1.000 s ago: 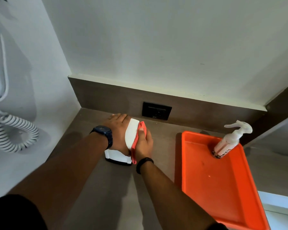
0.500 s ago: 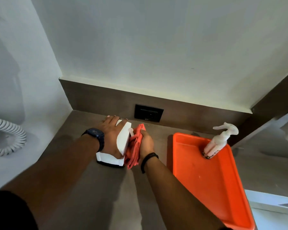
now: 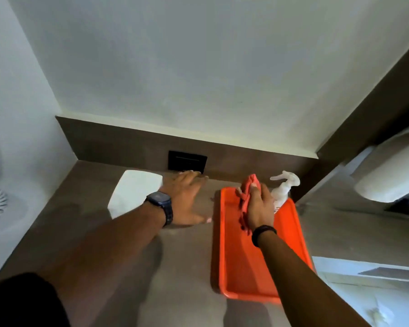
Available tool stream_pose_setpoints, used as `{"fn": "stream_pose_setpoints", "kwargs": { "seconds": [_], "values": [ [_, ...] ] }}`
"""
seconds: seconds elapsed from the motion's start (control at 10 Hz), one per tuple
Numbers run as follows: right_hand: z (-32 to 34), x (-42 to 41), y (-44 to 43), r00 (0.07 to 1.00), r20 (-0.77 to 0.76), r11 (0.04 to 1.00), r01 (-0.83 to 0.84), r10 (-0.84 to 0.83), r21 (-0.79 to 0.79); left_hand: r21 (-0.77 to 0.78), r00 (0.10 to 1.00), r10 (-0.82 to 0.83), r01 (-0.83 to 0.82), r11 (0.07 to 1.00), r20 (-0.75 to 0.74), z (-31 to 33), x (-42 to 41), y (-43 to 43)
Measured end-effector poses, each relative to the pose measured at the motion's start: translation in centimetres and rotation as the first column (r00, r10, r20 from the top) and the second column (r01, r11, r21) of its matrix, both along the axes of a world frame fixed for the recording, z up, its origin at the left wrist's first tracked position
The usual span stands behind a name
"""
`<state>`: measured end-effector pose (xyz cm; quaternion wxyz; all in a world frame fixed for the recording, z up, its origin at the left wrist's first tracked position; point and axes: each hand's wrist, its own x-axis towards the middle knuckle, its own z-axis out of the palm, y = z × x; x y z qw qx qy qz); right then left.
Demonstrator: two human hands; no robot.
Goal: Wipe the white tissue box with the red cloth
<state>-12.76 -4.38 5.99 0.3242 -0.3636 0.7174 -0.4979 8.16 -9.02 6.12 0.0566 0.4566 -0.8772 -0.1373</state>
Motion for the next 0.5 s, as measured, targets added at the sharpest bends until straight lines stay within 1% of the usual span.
{"fn": "stream_pose_setpoints", "kwargs": {
  "seconds": [0.1, 0.2, 0.3, 0.4, 0.5],
  "values": [
    [-3.6, -3.3, 2.3, 0.880, -0.448, 0.985, -0.111, 0.159, 0.131, 0.019, 0.998, -0.034, 0.035, 0.999, -0.060, -2.1, -4.5, 1.9],
    [-7.0, -4.1, 4.1, 0.640, -0.661, 0.907, -0.146, 0.392, 0.396, 0.083, 1.000, -0.002, 0.000, 0.997, 0.031, -5.1, -6.8, 3.5],
    [-10.0, -3.2, 5.5, 0.451, -0.615, 0.746, -0.205, 0.646, 0.633, 0.123, 0.995, -0.029, 0.018, 0.992, 0.092, -7.5, -7.4, 5.0],
    [-11.3, -2.3, 6.1, 0.476, -0.575, 0.720, -0.204, 0.665, 0.664, 0.152, 0.995, -0.022, 0.007, 0.988, 0.096, -8.6, -7.3, 5.8],
    [-10.5, -2.0, 5.7, 0.500, -0.642, 0.791, -0.164, 0.582, 0.589, 0.152, 0.995, -0.006, -0.010, 0.988, 0.101, -8.0, -7.4, 5.6]
  ]
}}
